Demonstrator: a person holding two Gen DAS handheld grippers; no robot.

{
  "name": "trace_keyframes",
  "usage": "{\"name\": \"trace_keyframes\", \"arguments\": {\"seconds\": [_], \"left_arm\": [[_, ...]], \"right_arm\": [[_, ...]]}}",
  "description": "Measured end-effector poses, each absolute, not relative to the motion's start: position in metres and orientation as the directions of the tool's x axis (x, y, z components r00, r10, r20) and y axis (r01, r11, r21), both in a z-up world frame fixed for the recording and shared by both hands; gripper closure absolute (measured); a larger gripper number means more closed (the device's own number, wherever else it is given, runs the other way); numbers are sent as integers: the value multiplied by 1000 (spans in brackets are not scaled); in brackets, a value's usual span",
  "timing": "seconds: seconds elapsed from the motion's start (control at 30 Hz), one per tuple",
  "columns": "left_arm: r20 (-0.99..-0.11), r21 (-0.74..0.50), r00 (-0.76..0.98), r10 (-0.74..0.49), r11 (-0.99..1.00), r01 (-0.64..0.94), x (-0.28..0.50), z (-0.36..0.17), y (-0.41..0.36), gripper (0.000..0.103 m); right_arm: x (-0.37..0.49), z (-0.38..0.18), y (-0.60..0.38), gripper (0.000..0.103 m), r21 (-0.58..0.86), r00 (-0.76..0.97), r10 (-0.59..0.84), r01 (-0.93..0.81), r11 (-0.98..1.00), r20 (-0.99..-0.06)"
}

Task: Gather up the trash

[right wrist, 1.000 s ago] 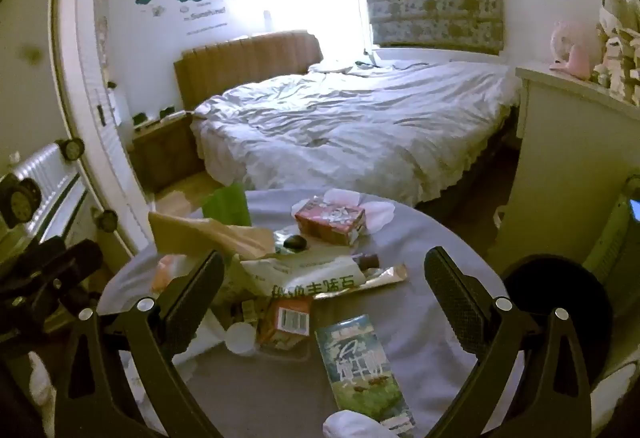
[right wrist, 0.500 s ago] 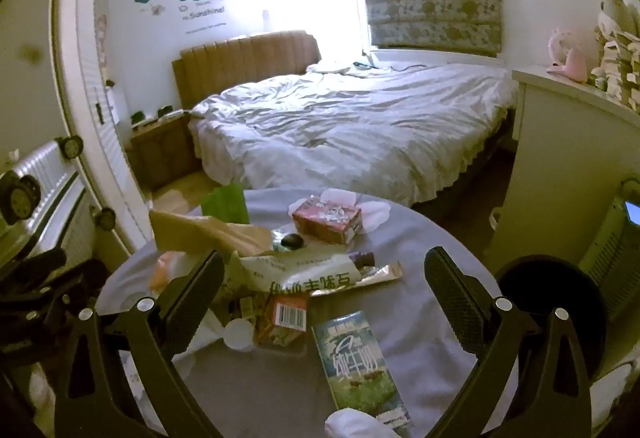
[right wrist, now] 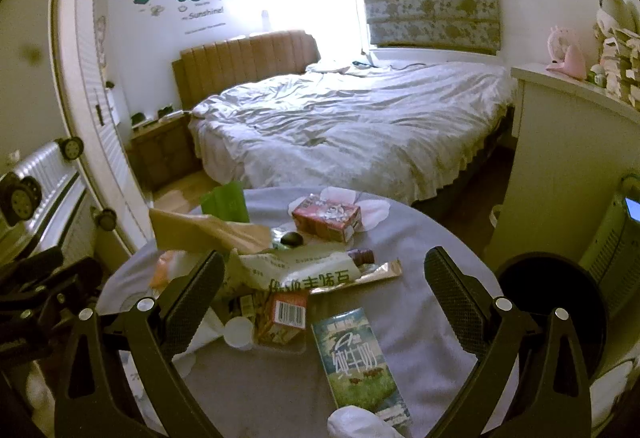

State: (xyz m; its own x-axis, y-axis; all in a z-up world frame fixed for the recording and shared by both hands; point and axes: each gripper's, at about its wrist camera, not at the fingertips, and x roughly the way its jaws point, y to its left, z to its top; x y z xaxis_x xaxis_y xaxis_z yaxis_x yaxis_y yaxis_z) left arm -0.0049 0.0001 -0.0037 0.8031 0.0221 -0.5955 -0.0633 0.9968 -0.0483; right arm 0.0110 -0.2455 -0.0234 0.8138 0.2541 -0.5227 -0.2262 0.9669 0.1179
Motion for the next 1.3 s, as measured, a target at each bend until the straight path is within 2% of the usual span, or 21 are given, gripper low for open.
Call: {"name": "trace_keyframes", "arguments": {"seconds": [1.3], "left_arm": [[-617, -76, 787, 8, 995, -70, -3, -13, 7, 5]], "right_arm": [[13, -43, -241, 4, 132, 794, 255, -218, 967, -553]]}}
